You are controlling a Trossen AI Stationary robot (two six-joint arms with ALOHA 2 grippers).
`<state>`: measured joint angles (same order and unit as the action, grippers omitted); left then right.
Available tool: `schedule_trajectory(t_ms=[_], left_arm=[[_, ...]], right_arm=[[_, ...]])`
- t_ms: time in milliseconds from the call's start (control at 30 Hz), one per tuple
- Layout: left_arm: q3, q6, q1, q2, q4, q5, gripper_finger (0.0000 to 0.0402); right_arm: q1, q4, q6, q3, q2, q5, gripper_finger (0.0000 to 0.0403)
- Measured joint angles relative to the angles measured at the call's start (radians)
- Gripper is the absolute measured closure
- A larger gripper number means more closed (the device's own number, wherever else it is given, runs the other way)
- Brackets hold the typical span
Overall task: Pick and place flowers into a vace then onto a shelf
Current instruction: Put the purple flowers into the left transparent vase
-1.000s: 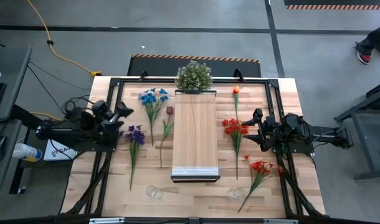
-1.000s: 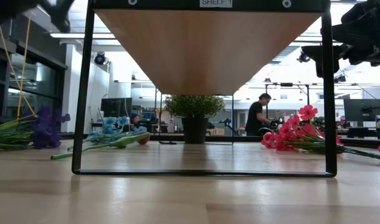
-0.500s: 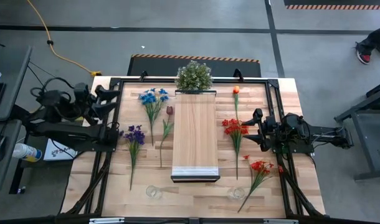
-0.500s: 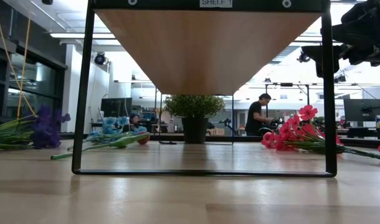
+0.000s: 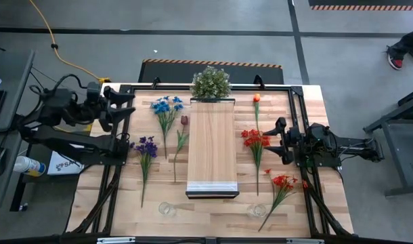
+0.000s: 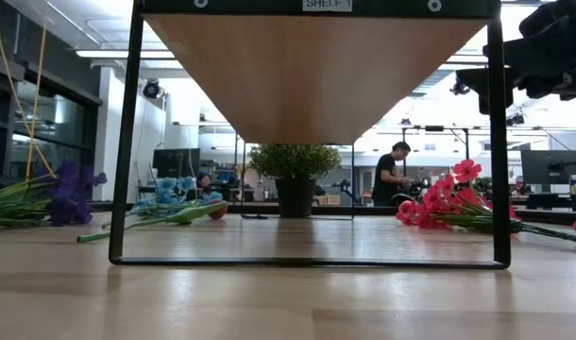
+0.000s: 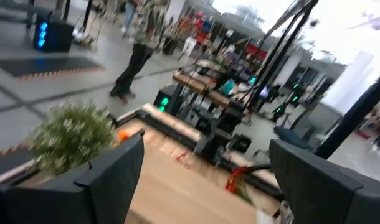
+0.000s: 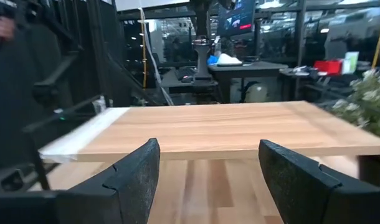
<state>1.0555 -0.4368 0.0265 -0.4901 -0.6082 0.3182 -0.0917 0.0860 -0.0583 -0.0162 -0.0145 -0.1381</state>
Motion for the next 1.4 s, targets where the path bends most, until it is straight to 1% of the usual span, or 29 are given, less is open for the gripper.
schedule_trajectory(t_ms=[100, 167, 233, 300, 533, 633, 767, 867, 967, 1100, 1167, 1400], left_arm=[[0.010, -0.022, 0.000, -0.011, -0.032, 0.015, 0.0023], [0.012, -0.031, 0.000, -0.011, -0.046, 0.016, 0.0023], [0.012, -0.039, 0.000, -0.007, -0.051, 0.018, 0.0023], [0.012, -0.039, 0.000, 0.003, -0.060, 0.018, 0.0023], [0.012, -0.039, 0.000, 0.017, -0.076, 0.018, 0.0023], [0.012, -0.040, 0.000, 0.022, -0.079, 0.018, 0.0023], [0.012, -0.040, 0.000, 0.024, -0.079, 0.018, 0.0023], [0.012, -0.040, 0.000, 0.024, -0.088, 0.018, 0.0023], [0.012, -0.040, 0.000, 0.024, -0.106, 0.017, 0.0023], [0.012, -0.039, 0.000, 0.024, -0.117, 0.017, 0.0023], [0.012, -0.034, 0.000, 0.024, -0.126, 0.017, 0.0023], [0.012, -0.031, 0.000, 0.024, -0.132, 0.017, 0.0023]], right_arm=[[0.000, 0.000, 0.012, 0.000, 0.000, 0.026, 0.0141], [0.000, 0.000, -0.004, 0.000, 0.000, 0.025, 0.0141], [0.000, 0.012, -0.058, 0.000, 0.000, 0.024, 0.0141], [0.000, 0.044, -0.155, 0.000, 0.000, 0.027, 0.0141], [0.000, 0.258, -0.388, 0.000, 0.000, 0.149, 0.0141], [0.000, 0.383, -0.446, 0.000, 0.000, 0.206, 0.0141], [0.000, 0.562, -0.432, 0.000, 0.000, 0.280, 0.0141], [0.000, 0.662, -0.409, -0.001, 0.000, 0.325, 0.0141], [0.000, 0.725, -0.364, -0.001, 0.000, 0.407, 0.0141], [0.000, 0.767, -0.355, -0.001, 0.000, 0.492, 0.0141], [0.000, 0.770, -0.355, -0.001, 0.000, 0.507, 0.0141], [0.000, 0.780, -0.342, -0.001, 0.000, 0.503, 0.0141]])
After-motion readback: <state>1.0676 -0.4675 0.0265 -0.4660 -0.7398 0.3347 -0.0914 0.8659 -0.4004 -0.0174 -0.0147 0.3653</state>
